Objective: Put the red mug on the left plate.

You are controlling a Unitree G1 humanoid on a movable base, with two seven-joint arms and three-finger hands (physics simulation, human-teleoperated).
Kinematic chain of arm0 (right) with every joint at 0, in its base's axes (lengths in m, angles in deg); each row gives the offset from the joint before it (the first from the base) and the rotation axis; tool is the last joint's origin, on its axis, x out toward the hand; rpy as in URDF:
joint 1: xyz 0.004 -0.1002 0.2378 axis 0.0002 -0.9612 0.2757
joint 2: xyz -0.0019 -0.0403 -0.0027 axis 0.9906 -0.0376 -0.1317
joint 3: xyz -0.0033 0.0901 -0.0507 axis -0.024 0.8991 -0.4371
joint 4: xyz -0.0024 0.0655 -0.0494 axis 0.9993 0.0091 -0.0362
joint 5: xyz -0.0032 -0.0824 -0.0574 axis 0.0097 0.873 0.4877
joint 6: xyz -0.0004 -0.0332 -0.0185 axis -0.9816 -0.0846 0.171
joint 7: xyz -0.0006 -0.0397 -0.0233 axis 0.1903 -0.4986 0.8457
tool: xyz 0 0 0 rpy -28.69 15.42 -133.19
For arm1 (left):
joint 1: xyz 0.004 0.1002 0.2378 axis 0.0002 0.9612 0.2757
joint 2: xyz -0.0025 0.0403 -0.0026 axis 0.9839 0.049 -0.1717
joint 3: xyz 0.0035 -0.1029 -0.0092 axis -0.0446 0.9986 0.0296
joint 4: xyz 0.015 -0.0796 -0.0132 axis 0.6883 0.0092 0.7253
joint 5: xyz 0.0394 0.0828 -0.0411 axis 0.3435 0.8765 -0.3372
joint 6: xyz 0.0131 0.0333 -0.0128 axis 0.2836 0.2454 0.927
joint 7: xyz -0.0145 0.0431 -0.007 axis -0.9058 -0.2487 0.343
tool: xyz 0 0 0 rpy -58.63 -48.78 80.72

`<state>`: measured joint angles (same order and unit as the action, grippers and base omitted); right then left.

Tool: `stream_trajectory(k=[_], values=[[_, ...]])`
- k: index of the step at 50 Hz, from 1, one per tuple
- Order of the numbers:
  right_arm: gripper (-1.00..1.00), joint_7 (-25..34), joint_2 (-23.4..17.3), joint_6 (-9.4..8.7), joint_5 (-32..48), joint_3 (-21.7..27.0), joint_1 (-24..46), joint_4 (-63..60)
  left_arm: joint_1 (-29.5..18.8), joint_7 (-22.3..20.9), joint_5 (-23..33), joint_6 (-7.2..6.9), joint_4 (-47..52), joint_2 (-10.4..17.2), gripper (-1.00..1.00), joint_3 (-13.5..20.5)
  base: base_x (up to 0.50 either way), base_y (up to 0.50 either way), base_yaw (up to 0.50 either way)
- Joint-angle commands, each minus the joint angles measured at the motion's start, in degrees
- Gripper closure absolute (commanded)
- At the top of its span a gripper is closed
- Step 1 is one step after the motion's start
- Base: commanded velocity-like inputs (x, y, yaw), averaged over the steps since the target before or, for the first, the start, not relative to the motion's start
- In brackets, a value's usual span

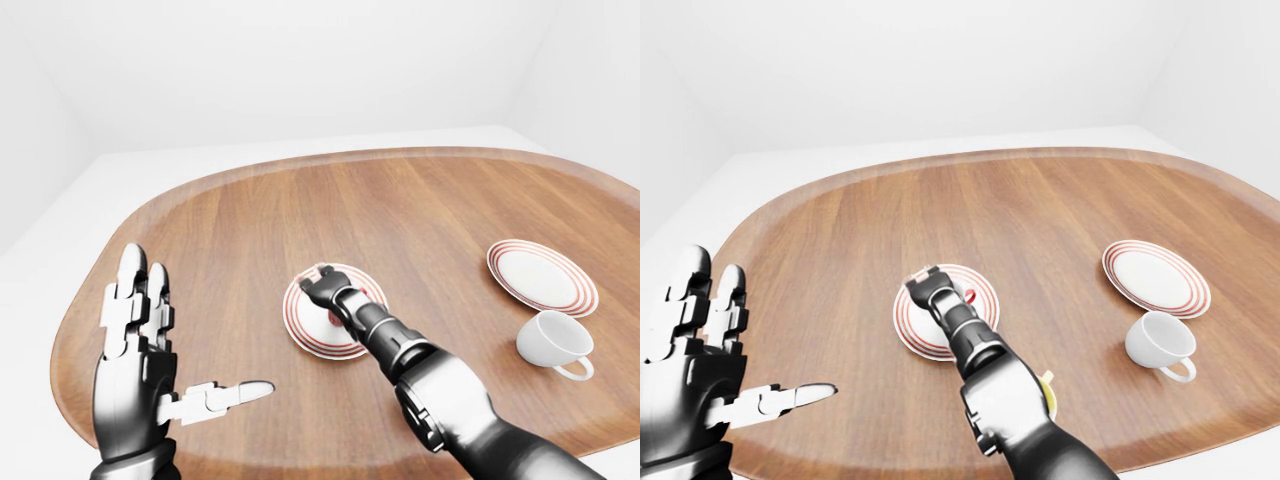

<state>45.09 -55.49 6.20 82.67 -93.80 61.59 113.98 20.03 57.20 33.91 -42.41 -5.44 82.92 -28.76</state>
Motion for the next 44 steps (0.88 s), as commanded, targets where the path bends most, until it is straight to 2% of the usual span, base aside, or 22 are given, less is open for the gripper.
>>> stream_trajectory(k=[1,6,9,10,11,12,13,15,16,17,19,23,31,34,36,38,43,44], values=[[-1.00,1.0,-0.1,0.00,-0.9,0.2,1.2,-0.5,-0.3,0.3,0.2,-0.19,-0.3,0.2,-1.00,-0.4,0.00,0.00,0.00],[-1.00,1.9,-0.9,0.00,-2.1,0.1,3.4,-1.2,0.0,0.7,0.6,-0.12,0.1,0.6,-1.00,-1.3,0.00,0.00,0.00],[-1.00,6.3,-2.1,0.00,-4.5,0.9,6.8,-3.1,-0.1,0.7,0.1,-0.47,0.3,0.7,-1.00,-0.8,0.00,0.00,0.00],[-1.00,14.6,-3.5,0.00,-9.9,4.2,11.4,-7.9,-0.1,0.7,-0.1,-0.63,0.5,0.7,-1.00,-0.6,0.00,0.00,0.00],[-1.00,15.0,-3.7,0.00,-10.9,3.6,11.6,-8.3,-0.1,0.6,-0.2,-0.66,0.6,0.6,-1.00,-0.6,0.00,0.00,0.00],[-1.00,29.4,-5.3,0.00,-18.5,7.9,16.1,-19.3,0.0,0.6,0.1,-0.48,0.6,0.6,-1.00,-0.8,0.00,0.00,0.00],[-1.00,36.3,-6.0,0.00,-23.1,9.0,17.2,-28.0,0.0,0.7,0.2,-0.50,0.5,0.6,-1.00,-1.0,0.00,0.00,0.00],[-1.00,36.3,-8.1,-0.55,-31.7,10.9,23.0,-43.6,-0.2,0.8,0.6,-0.66,0.4,0.7,-1.00,-1.4,0.00,0.00,0.00],[-1.00,36.3,-11.0,-7.93,-35.6,12.9,31.7,-48.4,-0.4,0.9,1.0,-0.69,0.2,0.8,-1.00,-1.8,0.00,0.00,0.00],[-1.00,36.3,-13.0,-10.00,-37.8,12.6,35.4,-49.4,-0.5,1.0,1.1,-0.74,0.1,0.9,-1.00,-2.0,0.00,0.00,0.00],[-1.00,36.3,-17.0,-10.00,-40.7,12.3,42.6,-48.2,-0.6,1.2,1.4,-0.93,0.2,1.1,-1.00,-2.5,0.00,0.00,0.00],[-1.00,36.3,-22.9,-10.00,-43.0,11.5,51.2,-44.6,0.2,1.5,1.7,-1.04,1.3,1.6,-1.00,-3.4,0.00,0.00,0.00],[-1.00,36.3,-30.4,-10.00,-43.1,11.8,52.8,-38.4,0.0,1.8,1.0,-1.29,1.2,1.9,-1.00,-2.8,0.00,0.00,0.00],[-1.00,36.3,-36.1,-10.00,-42.4,12.9,51.8,-37.5,0.0,1.9,1.1,-1.40,1.2,1.8,-1.00,-2.7,0.00,0.00,0.00],[-1.00,36.3,-40.3,-10.00,-42.5,14.2,52.3,-36.9,-0.1,1.9,1.2,-1.32,1.1,1.8,-1.00,-2.8,0.00,0.00,0.00],[-1.00,36.3,-46.6,-10.00,-44.3,17.5,54.8,-37.5,-0.5,2.0,1.3,-1.22,0.4,1.9,-1.00,-2.7,0.00,0.00,0.00],[-1.00,36.3,-61.5,-10.00,-49.7,20.9,61.2,-39.3,-1.4,2.7,2.5,-2.36,0.1,1.9,-1.00,-3.7,0.00,0.00,0.00],[-1.00,36.3,-67.7,-10.00,-52.3,23.2,63.0,-41.9,-1.3,2.9,3.4,-2.17,0.1,2.0,-1.00,-4.6,0.00,0.00,0.00]])
